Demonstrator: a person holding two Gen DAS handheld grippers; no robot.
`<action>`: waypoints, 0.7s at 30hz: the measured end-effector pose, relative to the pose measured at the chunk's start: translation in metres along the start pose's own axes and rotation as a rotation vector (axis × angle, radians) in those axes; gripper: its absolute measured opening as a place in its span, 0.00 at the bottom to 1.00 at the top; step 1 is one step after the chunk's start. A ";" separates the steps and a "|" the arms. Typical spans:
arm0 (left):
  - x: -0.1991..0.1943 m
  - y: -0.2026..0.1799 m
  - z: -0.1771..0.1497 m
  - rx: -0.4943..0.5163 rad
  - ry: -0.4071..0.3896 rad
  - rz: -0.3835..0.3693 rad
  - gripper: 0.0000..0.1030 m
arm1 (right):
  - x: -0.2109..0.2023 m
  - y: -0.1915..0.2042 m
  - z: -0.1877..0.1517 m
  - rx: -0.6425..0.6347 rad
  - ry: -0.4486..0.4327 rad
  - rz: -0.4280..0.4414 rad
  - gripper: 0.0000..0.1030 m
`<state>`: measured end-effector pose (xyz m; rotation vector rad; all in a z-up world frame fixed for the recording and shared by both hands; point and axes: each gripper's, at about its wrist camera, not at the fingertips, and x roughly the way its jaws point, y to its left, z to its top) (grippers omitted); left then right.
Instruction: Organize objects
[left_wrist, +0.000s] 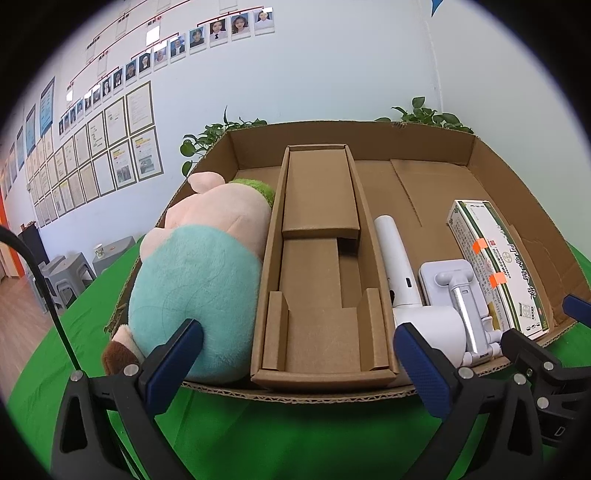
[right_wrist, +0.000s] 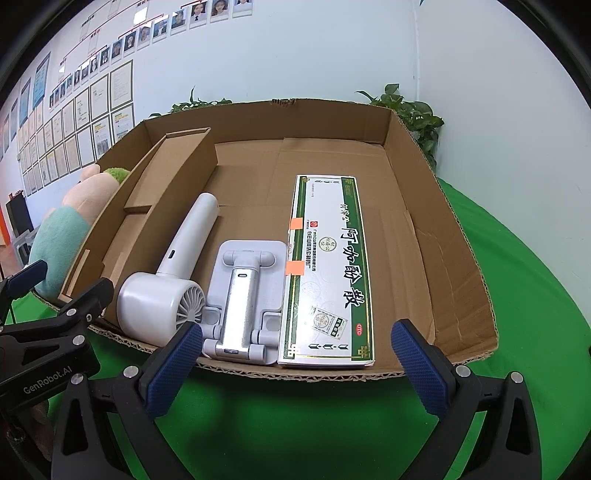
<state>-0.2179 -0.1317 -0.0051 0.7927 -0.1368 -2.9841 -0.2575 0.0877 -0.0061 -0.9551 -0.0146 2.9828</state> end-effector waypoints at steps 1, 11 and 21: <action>0.000 0.000 0.000 0.000 0.000 -0.001 1.00 | 0.000 0.000 0.000 0.000 0.000 0.000 1.00; 0.000 0.001 0.000 0.001 0.001 -0.002 1.00 | 0.000 0.001 0.000 0.001 0.000 0.002 1.00; 0.000 0.001 0.000 0.001 0.001 -0.002 1.00 | 0.000 0.002 0.000 0.001 0.000 0.002 1.00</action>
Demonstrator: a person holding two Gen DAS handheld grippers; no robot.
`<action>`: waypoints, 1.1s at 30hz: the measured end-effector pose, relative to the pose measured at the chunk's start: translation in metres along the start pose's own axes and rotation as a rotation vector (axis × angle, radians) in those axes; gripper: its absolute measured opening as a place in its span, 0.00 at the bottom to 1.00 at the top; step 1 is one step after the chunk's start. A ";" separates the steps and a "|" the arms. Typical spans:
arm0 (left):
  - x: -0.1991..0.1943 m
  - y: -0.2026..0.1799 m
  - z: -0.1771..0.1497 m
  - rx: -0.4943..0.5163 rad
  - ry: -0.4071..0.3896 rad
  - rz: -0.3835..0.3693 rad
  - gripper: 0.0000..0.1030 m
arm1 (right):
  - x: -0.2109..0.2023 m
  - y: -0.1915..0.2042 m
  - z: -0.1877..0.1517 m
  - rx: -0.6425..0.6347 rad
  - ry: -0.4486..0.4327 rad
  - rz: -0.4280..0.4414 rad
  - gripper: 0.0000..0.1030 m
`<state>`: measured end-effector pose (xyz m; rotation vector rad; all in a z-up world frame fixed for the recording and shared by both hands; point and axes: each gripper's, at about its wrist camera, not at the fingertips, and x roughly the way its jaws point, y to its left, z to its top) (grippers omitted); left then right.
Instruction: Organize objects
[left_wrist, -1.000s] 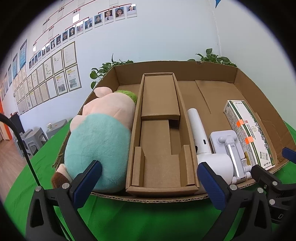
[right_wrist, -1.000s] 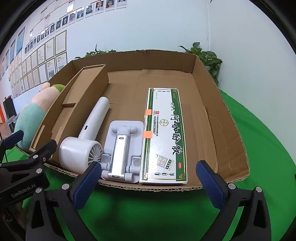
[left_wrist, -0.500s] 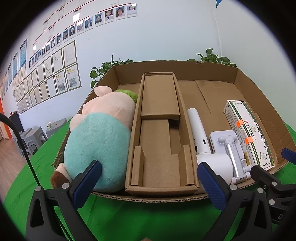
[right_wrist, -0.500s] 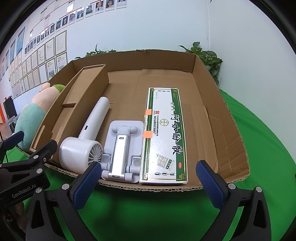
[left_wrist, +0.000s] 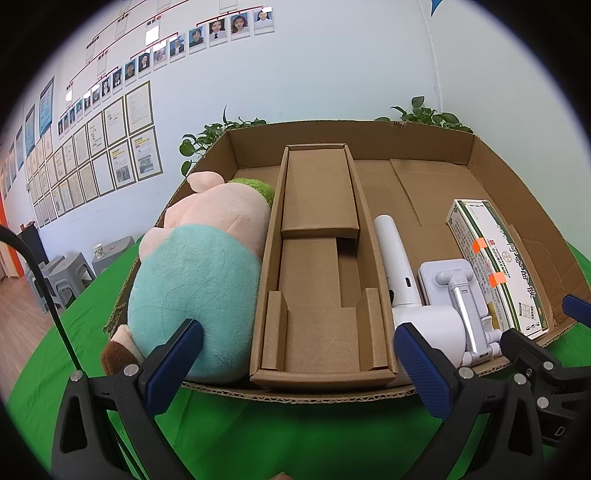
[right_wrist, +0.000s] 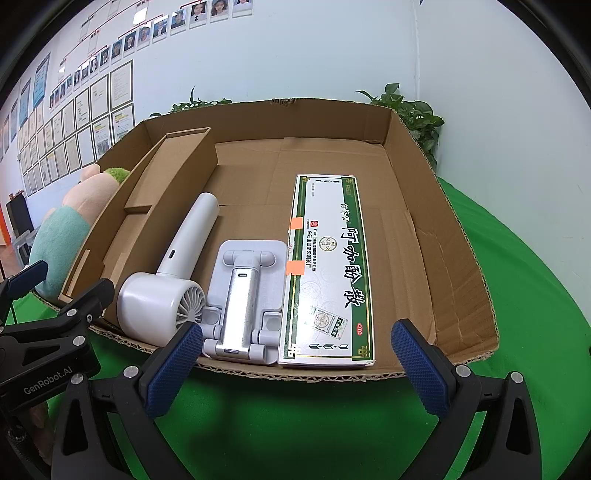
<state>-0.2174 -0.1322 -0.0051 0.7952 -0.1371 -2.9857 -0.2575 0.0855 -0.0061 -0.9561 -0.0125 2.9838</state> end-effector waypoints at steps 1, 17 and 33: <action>0.000 0.000 0.000 0.000 0.000 0.000 1.00 | 0.000 0.000 0.000 0.000 0.000 0.000 1.00; 0.000 0.000 0.000 0.001 0.000 0.000 1.00 | -0.001 0.001 0.000 0.001 0.000 0.000 1.00; 0.000 0.000 0.000 0.001 -0.001 0.000 1.00 | -0.001 0.002 0.000 0.001 0.000 -0.001 1.00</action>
